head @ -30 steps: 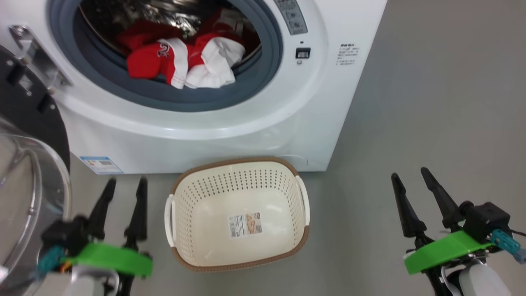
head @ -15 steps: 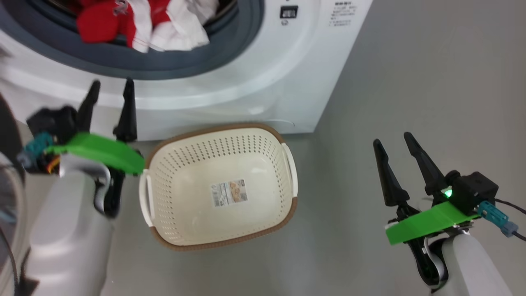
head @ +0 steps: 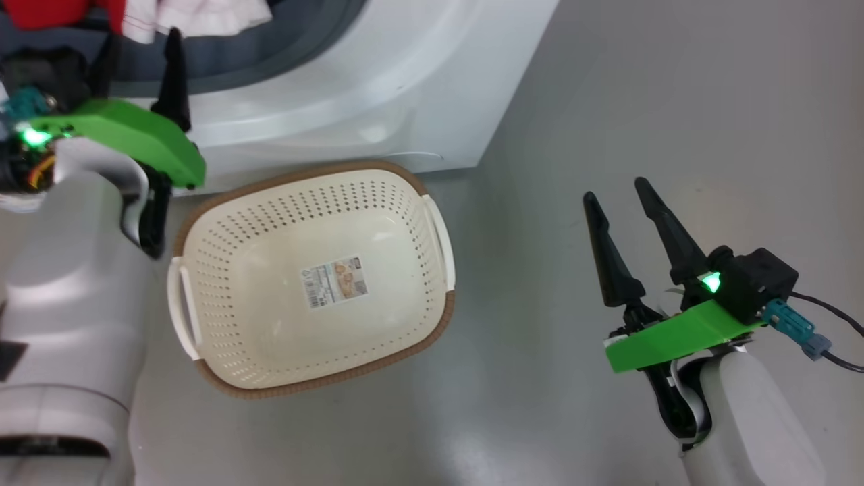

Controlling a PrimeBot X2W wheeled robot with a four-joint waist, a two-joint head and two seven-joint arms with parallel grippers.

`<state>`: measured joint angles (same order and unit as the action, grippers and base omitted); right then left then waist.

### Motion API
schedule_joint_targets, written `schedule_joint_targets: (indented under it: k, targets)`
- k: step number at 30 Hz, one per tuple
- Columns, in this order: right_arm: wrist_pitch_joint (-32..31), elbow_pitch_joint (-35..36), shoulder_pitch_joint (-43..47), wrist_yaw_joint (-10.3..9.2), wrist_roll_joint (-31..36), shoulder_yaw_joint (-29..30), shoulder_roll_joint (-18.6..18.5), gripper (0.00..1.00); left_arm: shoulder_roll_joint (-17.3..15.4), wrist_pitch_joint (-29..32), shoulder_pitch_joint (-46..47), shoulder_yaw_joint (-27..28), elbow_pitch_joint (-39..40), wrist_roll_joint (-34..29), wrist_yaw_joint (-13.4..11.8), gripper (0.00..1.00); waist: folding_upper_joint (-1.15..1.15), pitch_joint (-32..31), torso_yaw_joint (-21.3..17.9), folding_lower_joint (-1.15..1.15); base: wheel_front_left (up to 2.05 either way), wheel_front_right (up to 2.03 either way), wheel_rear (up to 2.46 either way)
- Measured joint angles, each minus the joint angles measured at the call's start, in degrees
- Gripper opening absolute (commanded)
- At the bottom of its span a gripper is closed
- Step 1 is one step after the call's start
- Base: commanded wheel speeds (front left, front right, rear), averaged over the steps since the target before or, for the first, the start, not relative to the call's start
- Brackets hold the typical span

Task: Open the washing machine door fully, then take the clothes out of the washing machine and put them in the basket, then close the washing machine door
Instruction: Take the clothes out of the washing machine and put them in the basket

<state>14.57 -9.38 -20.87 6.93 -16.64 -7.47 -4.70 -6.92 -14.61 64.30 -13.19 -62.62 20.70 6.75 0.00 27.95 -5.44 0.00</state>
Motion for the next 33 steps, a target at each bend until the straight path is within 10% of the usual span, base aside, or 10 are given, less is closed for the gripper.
schedule_joint_targets:
  k: [33]
  targets:
    - [0.2, 1.1, -5.1, 0.00, -1.6, -4.4, 1.2, 1.00, -9.8, 5.3, 17.4, -3.1, -11.9, -2.5, -4.3, 1.00, 0.00, 9.4, -8.4, 0.00, 0.00, 0.00, 0.00]
